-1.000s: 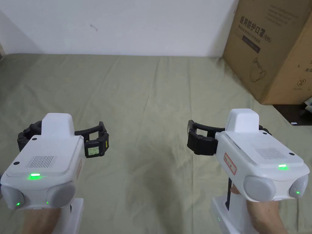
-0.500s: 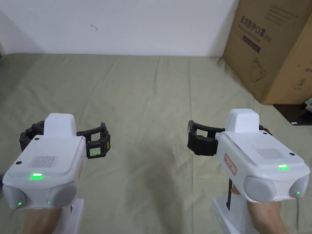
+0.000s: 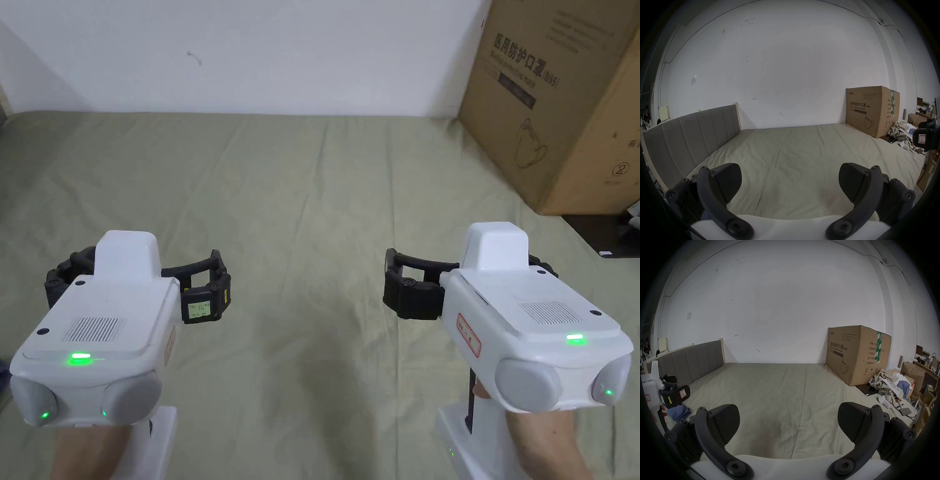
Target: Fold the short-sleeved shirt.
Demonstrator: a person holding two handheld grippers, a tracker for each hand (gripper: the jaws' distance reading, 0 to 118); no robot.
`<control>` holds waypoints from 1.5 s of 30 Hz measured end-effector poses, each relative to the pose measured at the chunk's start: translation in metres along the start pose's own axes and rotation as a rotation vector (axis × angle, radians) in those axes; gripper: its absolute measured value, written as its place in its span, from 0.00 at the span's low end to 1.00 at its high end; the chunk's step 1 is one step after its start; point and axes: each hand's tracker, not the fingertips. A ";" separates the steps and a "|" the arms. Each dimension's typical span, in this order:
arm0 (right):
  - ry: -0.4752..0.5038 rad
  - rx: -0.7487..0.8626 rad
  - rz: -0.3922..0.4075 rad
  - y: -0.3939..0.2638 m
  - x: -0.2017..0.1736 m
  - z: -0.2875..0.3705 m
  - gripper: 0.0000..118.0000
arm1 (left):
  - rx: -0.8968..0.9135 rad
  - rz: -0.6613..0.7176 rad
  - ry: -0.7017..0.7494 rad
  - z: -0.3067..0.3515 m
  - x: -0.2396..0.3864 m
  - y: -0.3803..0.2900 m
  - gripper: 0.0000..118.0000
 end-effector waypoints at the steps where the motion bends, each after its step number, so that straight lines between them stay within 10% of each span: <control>1: -0.011 -0.005 -0.003 0.001 0.000 0.000 1.00 | 0.000 0.000 0.000 0.000 0.001 0.001 1.00; 8: -0.186 -0.208 -0.014 0.024 -0.002 -0.011 1.00 | -0.060 0.077 -0.045 0.006 0.002 0.012 1.00; 11: -0.073 -0.371 -0.118 0.029 0.000 -0.016 1.00 | -0.165 0.130 -0.067 0.003 0.001 0.000 1.00; 16: 0.080 -0.681 -0.050 0.010 -0.029 -0.018 1.00 | -0.291 0.122 -0.069 0.005 0.010 -0.037 1.00; 24: 0.221 -0.759 -0.210 -0.027 -0.060 -0.038 1.00 | -0.389 0.110 -0.082 0.003 0.019 -0.077 1.00; 33: 0.039 -0.812 -0.088 -0.049 -0.071 -0.109 0.99 | -0.555 0.147 -0.035 -0.065 0.005 -0.103 1.00; 38: -0.087 -0.792 -0.185 -0.070 -0.044 -0.172 0.98 | -0.587 0.172 0.028 -0.136 -0.005 -0.099 1.00; 45: -0.201 -0.618 -0.039 -0.105 -0.026 -0.258 0.98 | -0.597 0.240 0.185 -0.233 -0.015 -0.107 1.00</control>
